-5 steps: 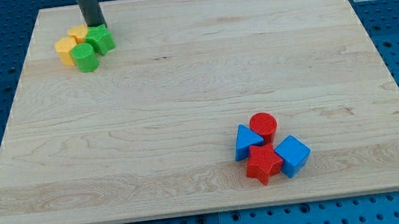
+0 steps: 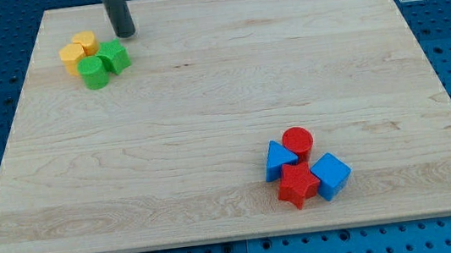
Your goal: Move the yellow blocks slightly down
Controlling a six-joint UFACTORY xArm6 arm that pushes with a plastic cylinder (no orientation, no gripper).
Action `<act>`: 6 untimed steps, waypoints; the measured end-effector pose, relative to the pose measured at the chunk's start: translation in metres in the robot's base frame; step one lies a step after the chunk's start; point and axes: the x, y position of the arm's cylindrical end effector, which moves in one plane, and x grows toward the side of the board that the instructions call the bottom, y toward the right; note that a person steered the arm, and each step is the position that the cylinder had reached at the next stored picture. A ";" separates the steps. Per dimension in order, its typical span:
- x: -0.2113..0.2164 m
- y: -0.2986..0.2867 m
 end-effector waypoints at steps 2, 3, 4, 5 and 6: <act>-0.005 -0.032; -0.005 -0.043; -0.005 -0.037; -0.004 -0.038; 0.000 -0.039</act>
